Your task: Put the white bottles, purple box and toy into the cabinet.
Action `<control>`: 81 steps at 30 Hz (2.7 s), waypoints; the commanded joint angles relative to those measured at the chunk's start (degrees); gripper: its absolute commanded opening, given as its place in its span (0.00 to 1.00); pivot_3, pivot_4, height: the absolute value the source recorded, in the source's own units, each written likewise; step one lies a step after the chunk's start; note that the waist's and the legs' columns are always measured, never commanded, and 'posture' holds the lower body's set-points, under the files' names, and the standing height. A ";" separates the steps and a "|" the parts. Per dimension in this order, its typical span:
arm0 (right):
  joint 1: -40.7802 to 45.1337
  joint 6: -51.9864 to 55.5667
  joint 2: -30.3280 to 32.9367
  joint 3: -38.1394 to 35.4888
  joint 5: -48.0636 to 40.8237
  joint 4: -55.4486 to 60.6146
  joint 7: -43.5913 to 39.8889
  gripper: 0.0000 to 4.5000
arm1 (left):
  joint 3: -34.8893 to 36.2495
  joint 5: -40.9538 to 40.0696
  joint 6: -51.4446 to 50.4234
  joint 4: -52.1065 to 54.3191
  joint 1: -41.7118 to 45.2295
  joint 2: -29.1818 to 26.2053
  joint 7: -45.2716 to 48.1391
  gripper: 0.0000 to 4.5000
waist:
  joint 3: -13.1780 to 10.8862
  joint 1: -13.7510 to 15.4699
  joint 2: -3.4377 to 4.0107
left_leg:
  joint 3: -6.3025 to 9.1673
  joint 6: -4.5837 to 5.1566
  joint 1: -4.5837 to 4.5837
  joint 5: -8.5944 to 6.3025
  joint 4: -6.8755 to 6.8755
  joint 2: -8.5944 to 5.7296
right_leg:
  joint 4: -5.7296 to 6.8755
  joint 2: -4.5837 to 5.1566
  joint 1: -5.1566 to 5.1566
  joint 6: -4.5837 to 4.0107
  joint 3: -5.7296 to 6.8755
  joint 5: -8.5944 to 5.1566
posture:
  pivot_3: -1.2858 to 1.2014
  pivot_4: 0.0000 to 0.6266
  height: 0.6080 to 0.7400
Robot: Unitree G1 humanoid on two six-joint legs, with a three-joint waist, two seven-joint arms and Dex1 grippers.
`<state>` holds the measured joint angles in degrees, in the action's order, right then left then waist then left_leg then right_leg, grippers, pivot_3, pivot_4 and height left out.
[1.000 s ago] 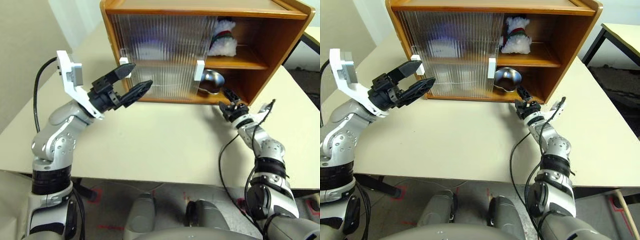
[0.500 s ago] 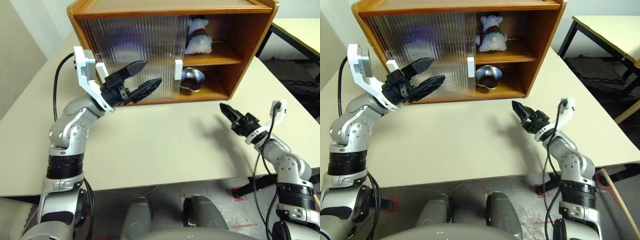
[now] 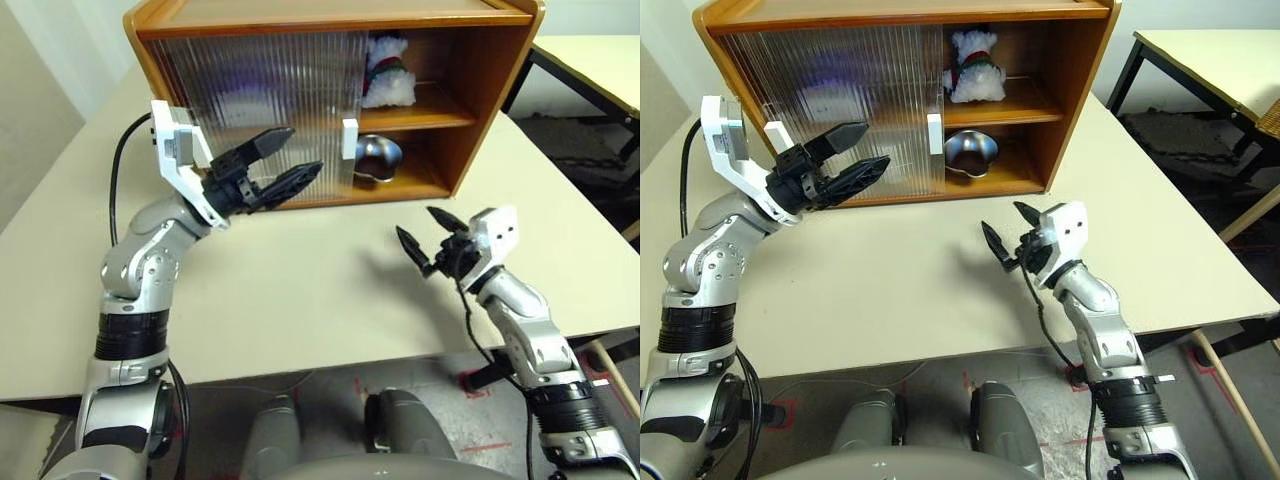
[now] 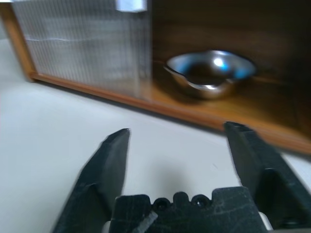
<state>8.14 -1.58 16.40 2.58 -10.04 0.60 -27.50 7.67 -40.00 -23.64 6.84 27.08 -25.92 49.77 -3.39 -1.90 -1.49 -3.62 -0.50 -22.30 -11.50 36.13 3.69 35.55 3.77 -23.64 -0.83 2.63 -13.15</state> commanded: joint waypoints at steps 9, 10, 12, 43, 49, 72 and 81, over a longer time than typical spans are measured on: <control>8.82 6.27 -5.81 3.35 -1.05 -0.22 -0.33 0.01 | 1.52 0.11 -0.24 5.10 -4.11 -0.90 -2.41 1.00 | 0.05 1.05 -0.18 | 0.00 0.00 0.04 0.00 0.04 0.01 | 0.15 0.00 0.00 -0.01 -0.01 0.00 | 0.57 0.00 1.00; 10.02 7.06 -6.41 3.49 -1.28 -0.56 -0.29 0.01 | 1.72 0.02 -0.31 5.43 -4.38 -0.98 -2.68 1.00 | 0.05 1.38 -0.18 | 0.00 0.00 0.06 0.00 0.04 0.01 | 0.16 0.00 0.00 -0.01 -0.02 0.00 | 0.57 0.00 1.00; 11.62 8.16 -7.23 3.49 -1.54 -0.91 -0.26 0.01 | 1.91 -0.07 -0.41 5.93 -4.74 -1.09 -3.06 1.00 | 0.06 1.84 -0.18 | 0.00 0.00 0.06 0.00 0.04 0.01 | 0.20 0.00 -0.01 -0.02 -0.01 -0.01 | 0.58 0.00 1.00; 27.42 4.01 -13.38 -1.92 4.98 -17.94 15.70 0.01 | 1.86 -0.07 0.12 6.96 -5.25 -0.67 -4.87 1.00 | 0.09 4.63 -0.23 | -0.04 0.01 0.03 0.01 0.05 0.03 | 0.26 0.01 -0.04 -0.07 0.00 -0.02 | 0.58 0.00 1.00; 24.93 4.86 -14.63 -2.91 5.73 -13.30 21.38 0.01 | 1.68 0.04 0.19 6.25 -4.71 -0.62 -4.35 1.00 | 0.09 4.48 -0.23 | -0.04 0.01 0.03 0.01 0.06 0.02 | 0.28 0.03 -0.04 -0.07 0.00 -0.02 | 0.57 0.00 1.00; 22.04 8.87 -12.00 -8.22 5.60 -10.81 28.11 0.01 | 0.79 0.64 0.83 4.07 -2.90 0.51 -3.06 1.00 | 0.16 4.32 -0.34 | -0.04 0.01 0.01 0.01 0.17 0.00 | 0.29 0.08 0.00 -0.06 0.01 -0.02 | 0.56 0.00 1.00; 22.52 8.16 -11.54 -9.08 7.52 -11.85 32.44 0.01 | 0.49 0.64 1.17 3.85 -2.76 0.55 -3.07 1.00 | 0.20 4.41 -0.38 | -0.04 0.01 0.02 0.01 0.20 -0.03 | 0.30 0.13 0.02 -0.05 0.01 -0.01 | 0.56 0.00 1.00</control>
<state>30.90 6.14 3.82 -3.42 -3.44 -9.28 2.33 8.93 -40.02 -22.80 10.68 24.02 -25.50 46.37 -3.20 2.51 -1.88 -3.67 -0.49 -22.29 -11.49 36.33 3.65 35.85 3.91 -23.62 -0.89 2.65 -13.16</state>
